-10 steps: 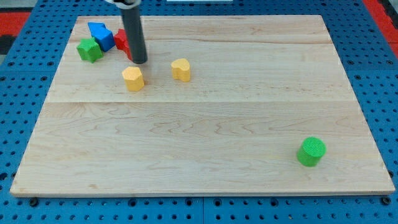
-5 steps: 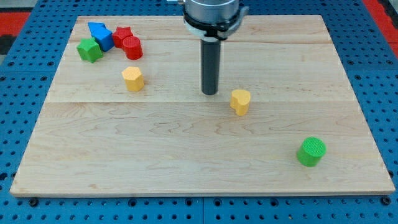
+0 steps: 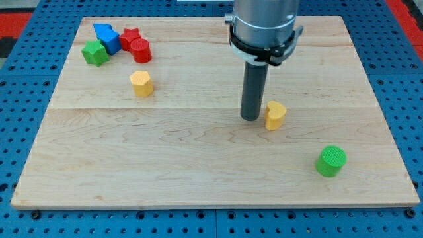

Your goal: Place the yellow heart above the green circle

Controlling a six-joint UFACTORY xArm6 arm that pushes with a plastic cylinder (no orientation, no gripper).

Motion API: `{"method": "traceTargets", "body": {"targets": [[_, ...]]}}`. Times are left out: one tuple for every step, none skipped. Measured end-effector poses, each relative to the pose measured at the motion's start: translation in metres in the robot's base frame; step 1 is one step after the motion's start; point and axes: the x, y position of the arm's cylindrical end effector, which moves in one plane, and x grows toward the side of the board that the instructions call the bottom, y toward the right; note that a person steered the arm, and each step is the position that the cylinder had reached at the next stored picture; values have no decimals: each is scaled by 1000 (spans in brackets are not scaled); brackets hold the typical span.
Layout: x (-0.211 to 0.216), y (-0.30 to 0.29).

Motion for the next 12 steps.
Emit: {"method": "traceTargets", "body": {"targets": [[-7, 47], [-22, 65], [-50, 49], [-63, 90], [-44, 90], [-32, 97], [-35, 89], [-41, 73], [-29, 88], [-13, 115], [1, 117], [-28, 115]]}}
